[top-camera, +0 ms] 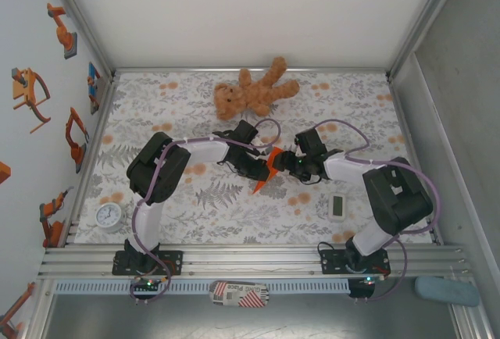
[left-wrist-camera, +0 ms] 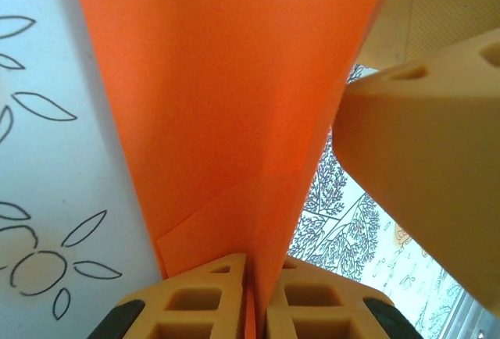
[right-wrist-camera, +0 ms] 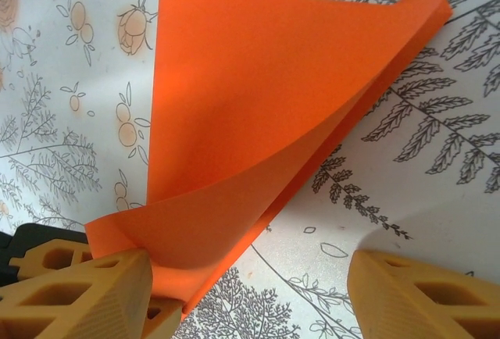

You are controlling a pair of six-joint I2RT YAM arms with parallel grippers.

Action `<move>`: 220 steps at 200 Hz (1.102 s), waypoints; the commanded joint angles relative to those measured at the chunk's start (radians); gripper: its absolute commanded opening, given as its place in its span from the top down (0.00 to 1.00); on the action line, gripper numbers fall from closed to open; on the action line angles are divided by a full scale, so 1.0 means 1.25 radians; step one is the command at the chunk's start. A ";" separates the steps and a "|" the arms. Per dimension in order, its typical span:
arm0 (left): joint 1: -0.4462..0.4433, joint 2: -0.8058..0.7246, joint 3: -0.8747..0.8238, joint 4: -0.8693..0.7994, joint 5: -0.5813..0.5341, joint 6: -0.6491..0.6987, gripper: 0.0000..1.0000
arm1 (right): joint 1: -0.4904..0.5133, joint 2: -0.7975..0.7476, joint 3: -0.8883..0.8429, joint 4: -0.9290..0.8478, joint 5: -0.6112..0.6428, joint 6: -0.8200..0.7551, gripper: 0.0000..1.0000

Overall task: Fold a paper plane with a square sheet of paper (pick it up from the middle)
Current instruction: Fold the wing for the fifth time at the center of the table.

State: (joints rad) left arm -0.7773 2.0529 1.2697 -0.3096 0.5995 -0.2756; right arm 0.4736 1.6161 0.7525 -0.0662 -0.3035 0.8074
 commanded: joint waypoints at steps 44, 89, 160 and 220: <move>0.006 -0.020 -0.002 -0.006 0.000 -0.014 0.79 | 0.004 0.121 0.026 -0.015 0.062 0.019 0.37; 0.005 -0.069 -0.033 0.018 -0.015 -0.020 0.74 | 0.004 0.139 0.040 -0.028 0.061 0.021 0.37; 0.003 -0.116 -0.080 0.042 -0.068 -0.019 0.63 | 0.004 0.149 0.056 -0.034 0.050 0.020 0.36; -0.015 -0.130 -0.108 0.055 -0.125 -0.016 0.52 | 0.004 0.160 0.068 -0.037 0.044 0.022 0.36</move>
State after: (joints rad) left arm -0.7807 1.9160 1.1507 -0.2508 0.4805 -0.3016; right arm 0.4725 1.6886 0.8627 -0.2176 -0.2913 0.8383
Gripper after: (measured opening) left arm 0.470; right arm 0.634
